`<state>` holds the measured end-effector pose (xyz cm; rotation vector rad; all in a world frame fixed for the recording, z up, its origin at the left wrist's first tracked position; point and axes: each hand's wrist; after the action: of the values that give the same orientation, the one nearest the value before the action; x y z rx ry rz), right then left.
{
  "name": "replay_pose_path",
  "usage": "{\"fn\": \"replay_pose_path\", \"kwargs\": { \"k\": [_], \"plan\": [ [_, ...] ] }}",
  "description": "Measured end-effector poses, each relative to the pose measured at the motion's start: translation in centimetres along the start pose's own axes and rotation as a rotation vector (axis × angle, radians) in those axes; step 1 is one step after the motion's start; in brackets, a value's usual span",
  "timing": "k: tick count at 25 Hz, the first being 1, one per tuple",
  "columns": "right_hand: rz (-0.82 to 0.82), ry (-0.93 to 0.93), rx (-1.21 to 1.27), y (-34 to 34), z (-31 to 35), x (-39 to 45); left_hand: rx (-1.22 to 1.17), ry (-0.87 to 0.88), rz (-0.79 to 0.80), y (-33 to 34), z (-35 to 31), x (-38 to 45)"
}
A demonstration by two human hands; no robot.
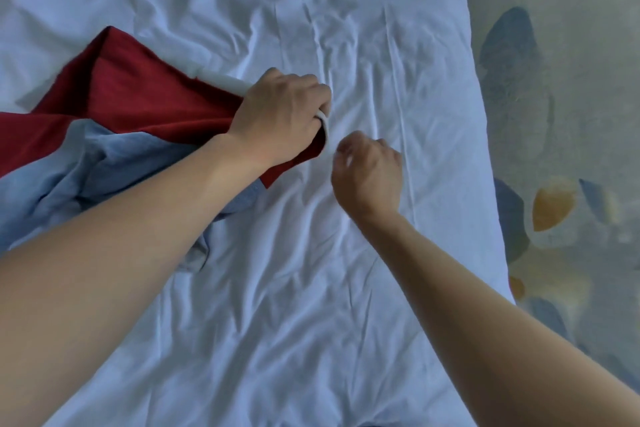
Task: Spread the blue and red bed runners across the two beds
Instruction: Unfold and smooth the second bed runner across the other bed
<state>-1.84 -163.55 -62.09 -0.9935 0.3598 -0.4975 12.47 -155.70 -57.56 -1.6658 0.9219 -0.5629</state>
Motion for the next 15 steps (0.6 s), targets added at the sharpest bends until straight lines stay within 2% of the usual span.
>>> {"fn": "replay_pose_path", "kwargs": {
  "k": [3, 5, 6, 8, 10, 12, 15],
  "plan": [
    [0.054, 0.031, 0.264, -1.6, -1.3, 1.3, -0.046, -0.032, -0.042, -0.3, -0.3, 0.8],
    [0.15, 0.079, 0.504, -1.3, 0.6, 1.4, -0.085, -0.028, -0.055, -0.2, -1.1, 1.3],
    [0.143, 0.122, 0.566, -0.8, 1.5, 1.4, -0.105, -0.038, -0.056, -0.2, -1.2, 1.4],
    [0.025, 0.202, 0.492, -0.3, 1.7, 2.2, -0.105, -0.053, -0.051, -0.6, -0.6, 1.6],
    [-0.058, 0.255, 0.255, -1.4, -0.9, 3.3, -0.039, -0.012, -0.038, -1.0, 0.3, 1.5],
    [-0.049, 0.303, 0.07, -3.7, -4.5, 4.1, 0.042, 0.094, -0.022, -0.8, 0.0, 1.2],
    [-0.026, 0.268, 0.089, -5.6, -6.2, 4.8, 0.153, 0.195, 0.007, 1.1, -2.0, 0.6]
  ]
}}
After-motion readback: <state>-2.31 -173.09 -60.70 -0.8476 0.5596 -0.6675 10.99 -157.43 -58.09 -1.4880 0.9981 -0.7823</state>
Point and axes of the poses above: each hand's wrist, its own x-axis towards the middle knuckle, its own y-axis out of the palm, z = x × y, and after that the axes turned 9 degrees about -y, right-handed
